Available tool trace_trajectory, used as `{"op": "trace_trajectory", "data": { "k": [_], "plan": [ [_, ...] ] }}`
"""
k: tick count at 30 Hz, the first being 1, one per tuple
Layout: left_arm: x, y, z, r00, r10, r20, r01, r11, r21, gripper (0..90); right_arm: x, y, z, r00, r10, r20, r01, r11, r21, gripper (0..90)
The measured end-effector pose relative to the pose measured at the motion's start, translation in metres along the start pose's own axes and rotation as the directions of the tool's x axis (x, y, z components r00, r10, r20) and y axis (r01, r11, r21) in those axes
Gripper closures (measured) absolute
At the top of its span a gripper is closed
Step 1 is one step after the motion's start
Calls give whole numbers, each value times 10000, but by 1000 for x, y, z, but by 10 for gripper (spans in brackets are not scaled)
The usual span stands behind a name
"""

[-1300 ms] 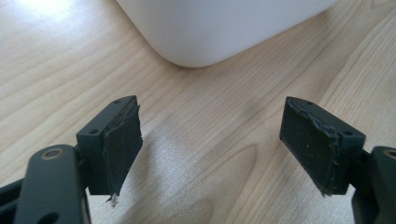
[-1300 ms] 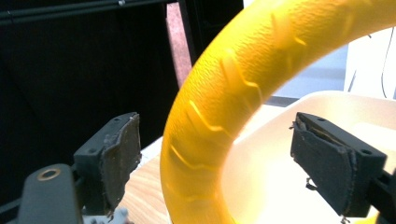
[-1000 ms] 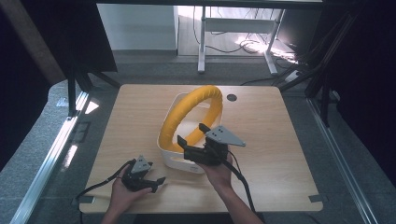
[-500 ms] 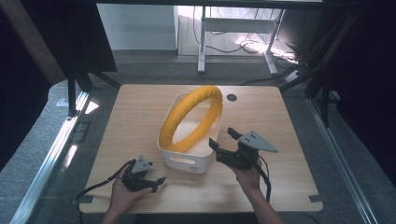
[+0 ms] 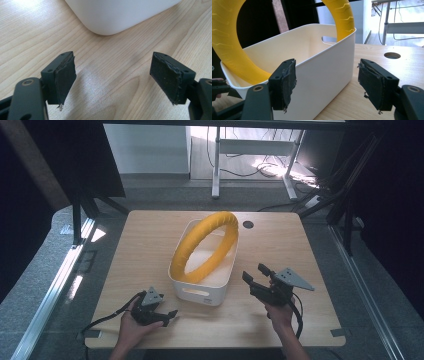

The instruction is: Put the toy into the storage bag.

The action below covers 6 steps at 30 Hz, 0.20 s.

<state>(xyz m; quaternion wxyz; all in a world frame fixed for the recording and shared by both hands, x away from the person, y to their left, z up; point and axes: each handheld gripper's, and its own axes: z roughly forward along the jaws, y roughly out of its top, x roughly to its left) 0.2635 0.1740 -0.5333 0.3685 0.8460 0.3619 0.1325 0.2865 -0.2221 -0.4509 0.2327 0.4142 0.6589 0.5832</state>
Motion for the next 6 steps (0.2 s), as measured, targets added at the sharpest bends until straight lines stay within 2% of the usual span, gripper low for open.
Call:
{"op": "trace_trajectory", "data": {
  "k": [2, 6],
  "plan": [
    [0, 0, 0, 10000, -1, -6, 1, 10000, 1, 207, 0, 0, 0, 10000, 67, -22, -67, 10000, 6, 311],
    [0, 0, 0, 10000, 22, -36, -22, 10000, -11, 206, -1, -2, 1, 9999, -161, 18, 161, 9999, 34, 311]
  ]
}}
